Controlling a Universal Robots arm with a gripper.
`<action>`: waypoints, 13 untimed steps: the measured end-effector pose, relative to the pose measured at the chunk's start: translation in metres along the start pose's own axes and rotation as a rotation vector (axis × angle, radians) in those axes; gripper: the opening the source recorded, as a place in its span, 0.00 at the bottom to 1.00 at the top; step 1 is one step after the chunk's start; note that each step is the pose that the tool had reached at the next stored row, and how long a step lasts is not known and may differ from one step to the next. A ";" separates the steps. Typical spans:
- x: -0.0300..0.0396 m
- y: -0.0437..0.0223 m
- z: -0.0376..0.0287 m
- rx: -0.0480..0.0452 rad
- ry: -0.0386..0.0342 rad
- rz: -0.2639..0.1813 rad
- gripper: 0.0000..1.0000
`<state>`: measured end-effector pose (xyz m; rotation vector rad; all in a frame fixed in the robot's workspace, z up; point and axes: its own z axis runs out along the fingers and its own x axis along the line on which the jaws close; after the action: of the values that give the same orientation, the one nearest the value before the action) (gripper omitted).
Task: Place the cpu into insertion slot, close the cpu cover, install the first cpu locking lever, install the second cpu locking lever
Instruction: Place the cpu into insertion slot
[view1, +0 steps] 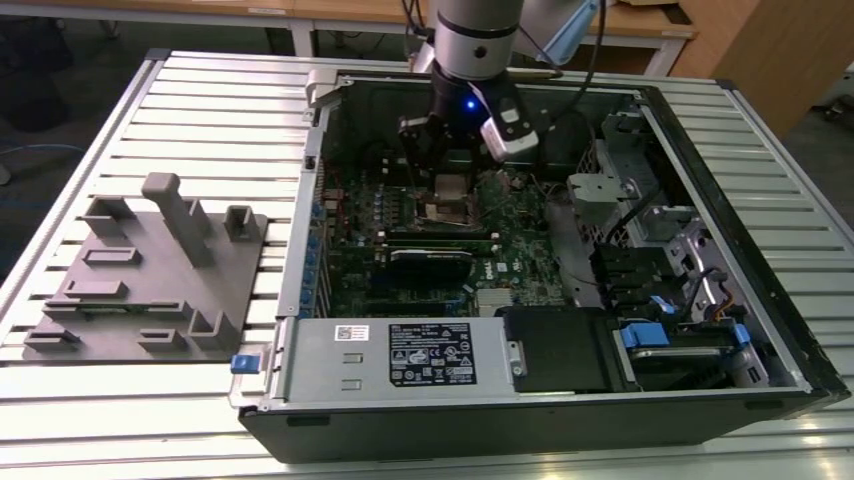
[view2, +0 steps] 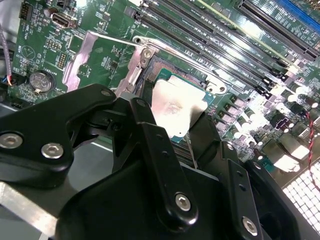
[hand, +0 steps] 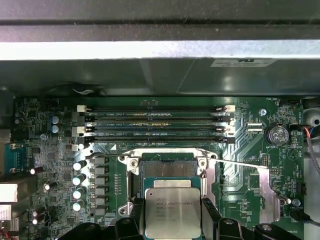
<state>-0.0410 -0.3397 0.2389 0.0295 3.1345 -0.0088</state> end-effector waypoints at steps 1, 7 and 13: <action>0.0001 0.0000 0.0007 0.0001 -0.0005 0.000 0.54; 0.0009 0.0000 0.0060 0.0008 -0.0048 0.000 0.54; 0.0024 0.0000 0.0119 0.0008 -0.0057 0.000 0.54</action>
<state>-0.0433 -0.3397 0.2270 0.0293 3.1288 -0.0100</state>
